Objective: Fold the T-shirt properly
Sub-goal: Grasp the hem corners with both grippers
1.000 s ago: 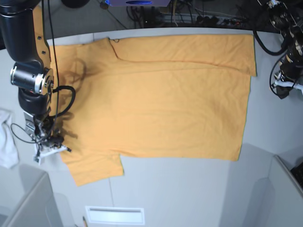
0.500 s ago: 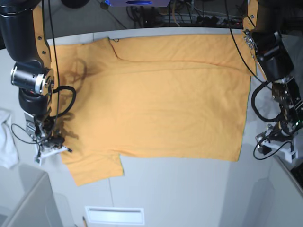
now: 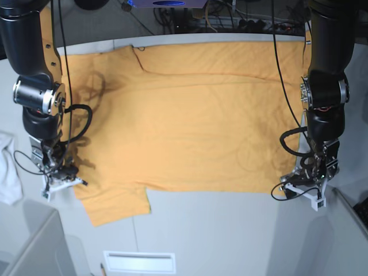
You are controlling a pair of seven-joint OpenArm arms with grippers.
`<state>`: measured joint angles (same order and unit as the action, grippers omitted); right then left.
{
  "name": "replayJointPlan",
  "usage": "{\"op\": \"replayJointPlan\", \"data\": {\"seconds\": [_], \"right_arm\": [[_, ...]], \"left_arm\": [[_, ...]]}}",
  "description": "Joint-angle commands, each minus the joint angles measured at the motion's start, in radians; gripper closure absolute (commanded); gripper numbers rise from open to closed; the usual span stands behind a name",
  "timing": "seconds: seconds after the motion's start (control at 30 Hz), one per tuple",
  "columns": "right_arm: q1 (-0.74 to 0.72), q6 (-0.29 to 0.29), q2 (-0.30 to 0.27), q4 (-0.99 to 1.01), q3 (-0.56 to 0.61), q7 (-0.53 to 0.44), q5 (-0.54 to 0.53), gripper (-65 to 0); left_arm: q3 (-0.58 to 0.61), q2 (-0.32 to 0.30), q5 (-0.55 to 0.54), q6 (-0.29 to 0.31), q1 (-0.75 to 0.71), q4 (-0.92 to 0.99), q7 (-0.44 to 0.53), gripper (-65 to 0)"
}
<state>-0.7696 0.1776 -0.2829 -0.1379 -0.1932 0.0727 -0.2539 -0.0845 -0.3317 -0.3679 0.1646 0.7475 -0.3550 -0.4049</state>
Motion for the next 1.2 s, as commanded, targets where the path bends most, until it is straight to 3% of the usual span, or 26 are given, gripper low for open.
{"op": "replayJointPlan", "data": {"seconds": [0.0, 0.3, 0.47, 0.53, 0.73, 0.77, 1.03, 1.17], "right_arm": [[-0.031, 0.003, -0.011, -0.01, 0.001, 0.006, 0.003, 0.0], [-0.029, 0.003, -0.011, -0.012, 0.001, 0.006, 0.003, 0.0], [-0.027, 0.003, -0.012, -0.012, 0.001, 0.006, 0.003, 0.0], [-0.027, 0.003, -0.012, -0.012, 0.001, 0.006, 0.003, 0.0], [-0.026, 0.003, -0.011, -0.012, 0.001, 0.006, 0.003, 0.0], [-0.026, 0.003, -0.011, -0.012, 0.001, 0.006, 0.003, 0.0], [0.0, 0.003, -0.011, -0.119, -0.009, 0.006, -0.002, 0.0], [0.006, 0.003, -0.012, -0.196, -0.01, 0.082, -0.003, 0.0]], "left_arm": [[0.007, 0.0, -0.007, 0.006, 0.033, -0.009, 0.007, -49.0], [0.01, 0.07, -0.001, 0.006, 0.028, -0.008, 0.01, -48.5], [0.002, 0.072, -0.006, 0.005, 0.019, -0.005, 0.008, -47.6], [0.001, 0.067, -0.007, 0.005, 0.005, -0.005, 0.008, -41.0], [0.009, 0.069, -0.007, 0.006, -0.036, -0.014, 0.011, -2.3], [0.007, 0.07, -0.007, 0.008, -0.047, -0.014, 0.014, 0.0], [-0.001, 0.067, -0.009, 0.008, -0.09, -0.109, 0.027, 0.0], [-0.002, 0.07, -0.009, 0.008, -0.144, -0.286, -0.081, 0.0]]}}
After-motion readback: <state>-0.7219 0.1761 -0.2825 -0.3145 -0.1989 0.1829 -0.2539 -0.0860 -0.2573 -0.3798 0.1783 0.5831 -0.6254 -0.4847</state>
